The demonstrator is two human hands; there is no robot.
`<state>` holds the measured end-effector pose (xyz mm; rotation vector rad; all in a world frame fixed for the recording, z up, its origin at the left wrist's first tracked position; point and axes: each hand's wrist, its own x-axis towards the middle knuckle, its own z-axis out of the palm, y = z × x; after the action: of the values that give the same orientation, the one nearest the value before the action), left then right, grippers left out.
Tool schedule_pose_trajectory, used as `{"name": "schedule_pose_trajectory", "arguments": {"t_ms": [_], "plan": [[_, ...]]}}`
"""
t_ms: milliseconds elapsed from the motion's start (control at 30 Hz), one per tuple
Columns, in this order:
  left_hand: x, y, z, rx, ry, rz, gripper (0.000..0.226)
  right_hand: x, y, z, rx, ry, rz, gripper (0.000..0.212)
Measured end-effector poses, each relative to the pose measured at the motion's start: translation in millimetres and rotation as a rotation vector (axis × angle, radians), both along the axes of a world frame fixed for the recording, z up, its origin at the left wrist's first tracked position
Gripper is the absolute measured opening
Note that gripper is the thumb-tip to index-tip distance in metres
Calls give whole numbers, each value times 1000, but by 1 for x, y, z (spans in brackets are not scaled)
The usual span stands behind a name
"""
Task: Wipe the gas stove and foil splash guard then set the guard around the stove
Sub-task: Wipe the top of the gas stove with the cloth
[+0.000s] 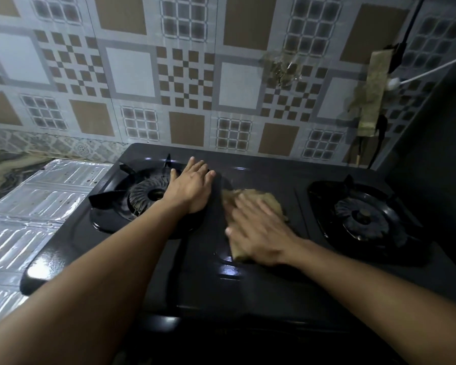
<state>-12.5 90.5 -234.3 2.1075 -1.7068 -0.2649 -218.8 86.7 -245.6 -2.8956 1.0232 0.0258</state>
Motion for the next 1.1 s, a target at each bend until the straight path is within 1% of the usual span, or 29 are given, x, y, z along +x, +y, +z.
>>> {"name": "schedule_pose_trajectory", "arguments": {"t_ms": [67,133,200,267,367,467,567,600,633,700,767,833,900,933,967,1000,1033,1067,1100], "plan": [[-1,2,1,0,5,3,52,2,-37,0,8,4,-206,63],[-2,4,3,4,9,6,53,8,-75,4,39,11,-403,63],[-4,5,5,4,11,6,52,19,-95,6,61,-2,-494,67],[-5,5,5,-1,11,14,52,38,-96,5,24,-32,-449,71],[-5,5,4,-8,12,19,52,61,-76,3,-7,9,-276,70],[-3,5,4,-4,21,7,51,57,-48,0,-2,23,-152,69],[-2,4,3,-8,40,5,51,37,-11,-4,-61,-97,28,71],[-2,4,3,-9,46,4,52,27,5,-4,-40,-166,69,67],[-1,4,2,-10,53,6,52,18,22,-4,2,-250,104,57],[-2,4,2,-16,61,5,52,-1,47,-4,167,-401,142,43],[-2,5,3,-15,63,1,52,-16,53,5,434,-570,92,34],[-1,5,3,-12,65,-4,52,-25,42,24,767,-858,-58,27],[0,5,3,-2,68,-7,53,-31,19,44,1145,-1151,-269,30],[0,5,3,2,70,-7,53,-33,7,51,1216,-1237,-391,29],[0,6,4,4,69,-6,53,-35,-8,58,1152,-1272,-511,26],[-1,6,4,4,63,-5,53,-36,-25,61,997,-1291,-636,21],[-1,7,4,3,56,-2,53,-39,-39,67,793,-1290,-753,18],[-2,6,4,1,49,1,53,-43,-53,70,577,-1261,-846,21],[-2,6,4,-1,46,2,52,-48,-65,73,424,-1221,-889,24]]}}
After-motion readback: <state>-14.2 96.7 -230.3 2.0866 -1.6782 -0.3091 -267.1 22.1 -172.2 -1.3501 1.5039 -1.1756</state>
